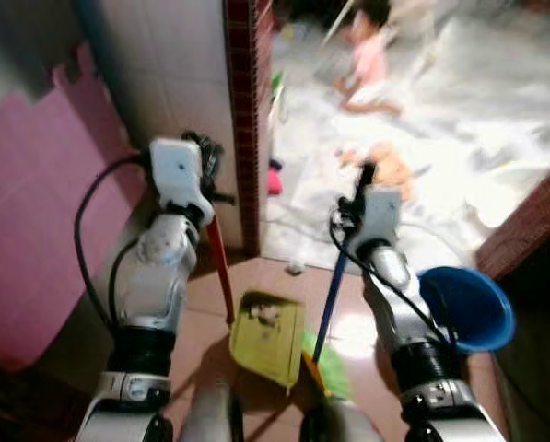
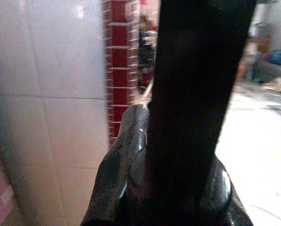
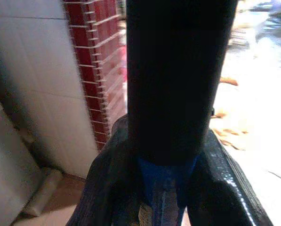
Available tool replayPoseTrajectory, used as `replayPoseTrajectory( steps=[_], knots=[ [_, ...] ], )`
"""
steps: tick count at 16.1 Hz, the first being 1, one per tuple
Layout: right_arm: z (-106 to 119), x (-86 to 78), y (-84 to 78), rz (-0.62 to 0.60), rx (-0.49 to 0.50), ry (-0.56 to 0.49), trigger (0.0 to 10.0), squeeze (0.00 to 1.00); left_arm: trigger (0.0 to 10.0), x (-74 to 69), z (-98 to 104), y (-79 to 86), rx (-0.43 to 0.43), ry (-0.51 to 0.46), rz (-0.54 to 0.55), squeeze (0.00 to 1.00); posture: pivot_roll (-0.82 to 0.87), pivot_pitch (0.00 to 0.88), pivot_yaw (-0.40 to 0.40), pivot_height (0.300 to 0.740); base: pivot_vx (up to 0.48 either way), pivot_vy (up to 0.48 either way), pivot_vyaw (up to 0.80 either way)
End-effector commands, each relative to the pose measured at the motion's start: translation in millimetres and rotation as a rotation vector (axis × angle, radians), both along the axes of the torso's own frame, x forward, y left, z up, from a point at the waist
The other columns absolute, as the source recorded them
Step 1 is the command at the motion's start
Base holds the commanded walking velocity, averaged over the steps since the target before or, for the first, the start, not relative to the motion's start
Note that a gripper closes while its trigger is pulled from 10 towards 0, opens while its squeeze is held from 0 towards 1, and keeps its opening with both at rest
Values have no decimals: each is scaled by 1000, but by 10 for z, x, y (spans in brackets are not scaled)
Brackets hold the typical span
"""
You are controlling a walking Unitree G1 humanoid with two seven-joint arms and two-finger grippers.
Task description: Sweep floor
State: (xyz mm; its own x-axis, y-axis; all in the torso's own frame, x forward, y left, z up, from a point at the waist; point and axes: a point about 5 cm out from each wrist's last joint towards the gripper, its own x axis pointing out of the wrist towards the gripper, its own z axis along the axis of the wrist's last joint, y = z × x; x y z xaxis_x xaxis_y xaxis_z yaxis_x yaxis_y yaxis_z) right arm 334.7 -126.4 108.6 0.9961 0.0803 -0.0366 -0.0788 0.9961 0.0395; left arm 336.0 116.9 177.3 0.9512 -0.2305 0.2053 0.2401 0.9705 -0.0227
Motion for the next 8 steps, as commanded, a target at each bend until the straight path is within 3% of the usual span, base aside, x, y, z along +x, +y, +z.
replayPoseTrajectory(
  steps=[1, 4, 8],
  knots=[
    [24, 9, 41, 10, 31, -3, 10000, 0, 10000, -5, 128, -37, -32, -48, -19, 0, -48, 19, 14, 740, -281, 0, 0],
    [61, 11, 57, 8, 28, -19, 10000, 0, 10000, -7, 192, 2, -50, -88, 3, 0, -45, 14, 12, 740, 0, 0, -317],
    [20, -9, 30, 1, 25, -7, 10000, 0, 10000, 64, 445, 182, -126, -159, 86, 0, -45, 18, 11, 740, 0, 0, -800]
  ],
)
